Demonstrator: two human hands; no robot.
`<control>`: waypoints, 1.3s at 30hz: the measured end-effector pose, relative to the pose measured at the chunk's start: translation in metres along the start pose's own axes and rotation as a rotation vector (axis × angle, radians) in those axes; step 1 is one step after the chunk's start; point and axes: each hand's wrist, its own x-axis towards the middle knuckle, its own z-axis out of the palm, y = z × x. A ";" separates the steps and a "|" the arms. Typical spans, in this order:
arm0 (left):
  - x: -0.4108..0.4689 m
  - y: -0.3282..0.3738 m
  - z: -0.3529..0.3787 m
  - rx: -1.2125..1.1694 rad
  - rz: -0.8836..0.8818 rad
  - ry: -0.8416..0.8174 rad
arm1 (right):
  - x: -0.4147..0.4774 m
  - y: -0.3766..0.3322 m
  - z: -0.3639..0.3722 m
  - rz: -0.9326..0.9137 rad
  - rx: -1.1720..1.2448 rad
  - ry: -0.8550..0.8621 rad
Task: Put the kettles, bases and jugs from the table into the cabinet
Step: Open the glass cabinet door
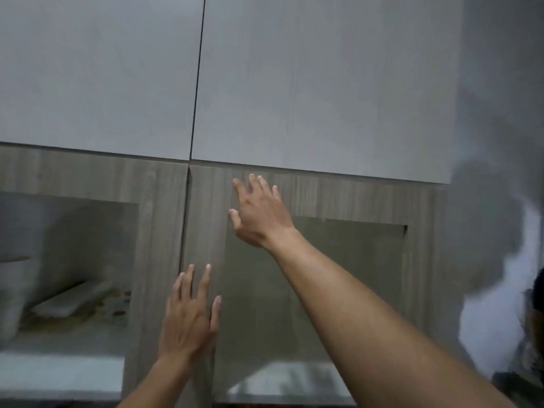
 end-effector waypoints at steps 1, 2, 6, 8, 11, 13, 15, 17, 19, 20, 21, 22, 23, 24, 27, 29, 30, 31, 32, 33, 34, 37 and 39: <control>0.002 0.000 0.006 -0.042 -0.026 -0.012 | 0.009 0.002 0.006 -0.019 -0.003 0.003; 0.004 0.000 0.009 -0.059 -0.068 -0.002 | 0.016 0.003 0.009 -0.029 -0.006 0.009; 0.006 -0.001 0.031 -0.031 -0.104 0.127 | 0.038 0.005 0.022 -0.067 -0.050 0.032; 0.007 0.000 0.036 -0.020 -0.120 0.173 | 0.044 0.003 0.023 -0.064 -0.079 0.048; 0.009 0.002 0.043 -0.029 -0.157 0.214 | 0.052 -0.002 0.026 -0.051 -0.077 0.050; 0.009 0.004 0.046 -0.048 -0.182 0.231 | 0.054 -0.004 0.024 -0.034 -0.063 0.067; 0.008 0.006 0.046 -0.064 -0.205 0.254 | 0.054 -0.006 0.019 -0.022 -0.053 0.072; 0.005 0.010 0.043 -0.104 -0.237 0.289 | 0.054 -0.007 0.010 -0.007 -0.041 0.059; -0.001 0.014 0.037 -0.168 -0.306 0.326 | 0.053 -0.012 -0.002 0.008 -0.005 0.036; -0.004 0.017 0.033 -0.206 -0.340 0.337 | 0.051 -0.014 -0.007 0.013 0.013 0.023; -0.006 0.019 0.028 -0.258 -0.364 0.332 | 0.050 -0.015 -0.011 0.014 0.019 0.017; -0.009 0.023 0.018 -0.313 -0.397 0.325 | 0.046 -0.018 -0.018 0.013 0.022 0.015; -0.011 0.026 0.009 -0.375 -0.437 0.314 | 0.043 -0.019 -0.022 0.015 0.024 0.019; -0.012 0.029 0.000 -0.432 -0.490 0.300 | 0.040 -0.020 -0.027 0.016 0.026 0.023; -0.015 0.033 -0.029 -0.475 -0.591 0.248 | 0.026 -0.025 -0.046 0.031 0.035 0.036; -0.024 0.033 -0.051 -0.477 -0.579 0.207 | 0.013 -0.032 -0.061 0.046 0.058 0.033; -0.032 0.033 -0.062 -0.497 -0.557 0.201 | 0.004 -0.036 -0.070 0.051 0.074 0.030; -0.041 0.035 -0.075 -0.524 -0.533 0.200 | -0.005 -0.040 -0.078 0.060 0.088 0.024; -0.050 0.038 -0.086 -0.553 -0.510 0.200 | -0.014 -0.042 -0.085 0.068 0.099 0.015; -0.058 0.039 -0.097 -0.573 -0.481 0.198 | -0.024 -0.045 -0.092 0.075 0.105 0.006; -0.070 0.041 -0.110 -0.588 -0.454 0.193 | -0.037 -0.049 -0.101 0.085 0.107 -0.004; -0.103 0.048 -0.145 -0.609 -0.383 0.167 | -0.074 -0.062 -0.134 0.129 0.122 -0.020; -0.124 0.058 -0.169 -0.613 -0.349 0.125 | -0.098 -0.070 -0.157 0.158 0.143 -0.021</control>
